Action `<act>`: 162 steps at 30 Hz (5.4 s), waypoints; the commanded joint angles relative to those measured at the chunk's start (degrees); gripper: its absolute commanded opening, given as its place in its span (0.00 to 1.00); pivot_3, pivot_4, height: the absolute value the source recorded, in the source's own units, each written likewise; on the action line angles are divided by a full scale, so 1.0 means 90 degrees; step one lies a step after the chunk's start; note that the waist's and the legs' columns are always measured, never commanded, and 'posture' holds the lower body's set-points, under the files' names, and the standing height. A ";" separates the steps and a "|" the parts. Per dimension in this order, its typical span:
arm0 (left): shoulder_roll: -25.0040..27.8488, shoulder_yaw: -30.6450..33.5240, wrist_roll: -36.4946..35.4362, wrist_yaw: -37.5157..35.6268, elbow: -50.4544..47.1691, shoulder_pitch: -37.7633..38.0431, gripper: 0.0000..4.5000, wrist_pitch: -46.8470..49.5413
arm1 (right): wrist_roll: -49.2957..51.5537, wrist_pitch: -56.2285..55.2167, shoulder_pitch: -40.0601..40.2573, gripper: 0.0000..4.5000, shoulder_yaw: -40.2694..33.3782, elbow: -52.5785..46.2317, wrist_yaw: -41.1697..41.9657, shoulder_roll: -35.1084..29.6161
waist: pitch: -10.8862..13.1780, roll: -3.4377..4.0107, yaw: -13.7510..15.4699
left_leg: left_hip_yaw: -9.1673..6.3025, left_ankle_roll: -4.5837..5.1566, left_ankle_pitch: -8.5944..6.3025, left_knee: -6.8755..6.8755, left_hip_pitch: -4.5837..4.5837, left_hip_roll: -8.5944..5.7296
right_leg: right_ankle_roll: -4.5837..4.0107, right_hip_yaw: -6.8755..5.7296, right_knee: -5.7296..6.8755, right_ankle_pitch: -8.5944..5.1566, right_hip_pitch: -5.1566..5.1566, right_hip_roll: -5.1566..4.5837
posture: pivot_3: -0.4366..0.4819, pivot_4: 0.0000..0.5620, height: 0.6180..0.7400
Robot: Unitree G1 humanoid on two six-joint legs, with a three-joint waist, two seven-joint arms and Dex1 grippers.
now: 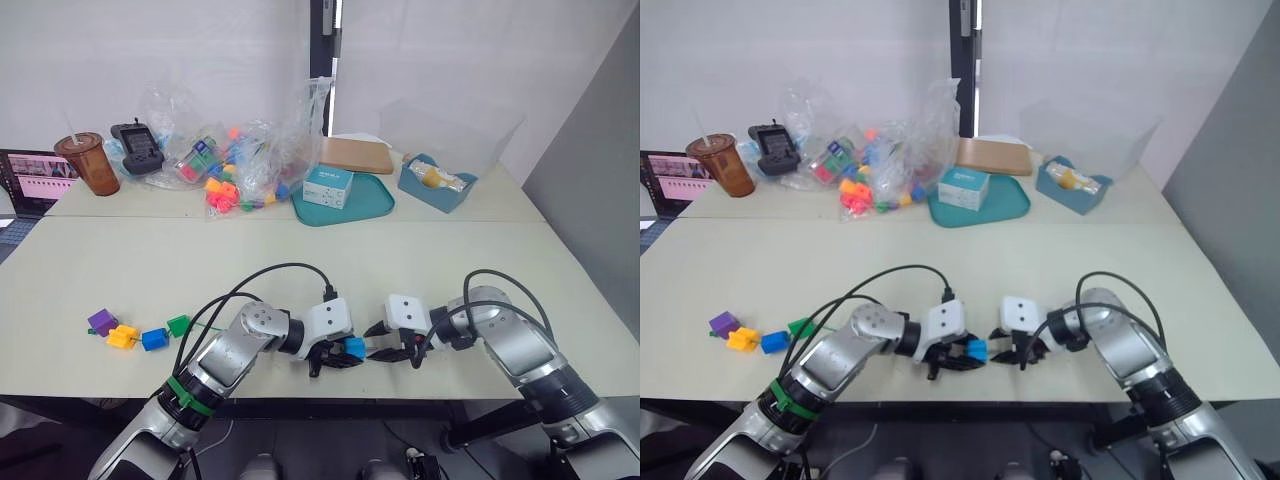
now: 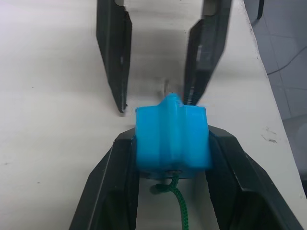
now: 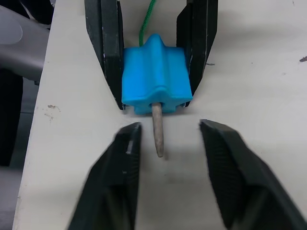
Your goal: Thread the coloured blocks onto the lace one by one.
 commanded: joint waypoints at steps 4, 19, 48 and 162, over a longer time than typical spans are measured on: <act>0.0209 -0.0051 0.0068 -0.0171 -0.0142 0.0082 0.31 0.0001 | -0.0185 -0.0156 -0.0010 0.00 0.0032 0.0148 -0.0112 -0.0069 | 0.0000 0.0000 -0.0025 | 0.0000 0.0000 0.0000 0.0000 0.0003 0.0001 | 0.0000 0.0000 0.0002 0.0000 0.0001 0.0000 | 0.48 0.27 1.00; 0.2465 0.1818 -0.0737 -0.0804 -0.0313 0.1271 0.31 0.0070 | -0.0126 0.0093 -0.0040 0.00 0.0004 -0.0211 0.0074 -0.0464 | 0.0003 0.0005 -0.0116 | -0.0001 0.0000 0.0000 -0.0010 0.0011 0.0009 | -0.0004 0.0000 0.0005 -0.0002 -0.0002 0.0003 | 0.48 0.27 1.00; 0.4293 0.2435 0.0035 -0.1995 0.1356 0.0935 0.89 -0.1308 | 0.0026 0.1110 0.0657 0.00 -0.0177 -0.0767 -0.0190 -0.0697 | 0.0005 0.0018 -0.0092 | 0.0018 0.0001 -0.0002 -0.0019 0.0011 0.0011 | -0.0005 0.0003 0.0011 -0.0003 -0.0007 0.0001 | 0.48 0.27 1.00; 0.1990 0.8436 -0.1697 -0.0827 0.1102 0.5831 1.00 -0.1503 | 0.2213 0.0232 0.4024 0.98 -0.4638 -0.0090 -0.1744 -0.0259 | -0.0130 -0.0019 -0.0152 | 0.0035 -0.0012 -0.0002 -0.0106 0.0040 0.0091 | -0.0098 0.0023 0.0038 -0.0025 -0.0054 0.0080 | 0.48 0.27 1.00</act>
